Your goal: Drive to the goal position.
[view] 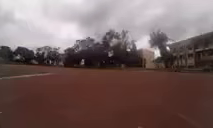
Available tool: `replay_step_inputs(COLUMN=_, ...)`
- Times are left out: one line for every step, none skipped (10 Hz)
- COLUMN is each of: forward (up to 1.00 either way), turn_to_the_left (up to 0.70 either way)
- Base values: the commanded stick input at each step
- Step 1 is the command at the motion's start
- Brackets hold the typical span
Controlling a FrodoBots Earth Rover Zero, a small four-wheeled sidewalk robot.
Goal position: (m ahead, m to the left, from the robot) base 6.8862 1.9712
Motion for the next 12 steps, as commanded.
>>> replay_step_inputs(forward=0.7, turn_to_the_left=0.0)
replay_step_inputs(forward=0.7, turn_to_the_left=0.0)
replay_step_inputs(forward=0.7, turn_to_the_left=0.0)
replay_step_inputs(forward=0.7, turn_to_the_left=0.0)
replay_step_inputs(forward=0.7, turn_to_the_left=0.0)
replay_step_inputs(forward=0.7, turn_to_the_left=0.0)
replay_step_inputs(forward=0.7, turn_to_the_left=0.0)
replay_step_inputs(forward=0.7, turn_to_the_left=0.0)
replay_step_inputs(forward=0.7, turn_to_the_left=0.0)
replay_step_inputs(forward=0.7, turn_to_the_left=0.0)
replay_step_inputs(forward=0.7, turn_to_the_left=0.0)
replay_step_inputs(forward=0.7, turn_to_the_left=0.0)
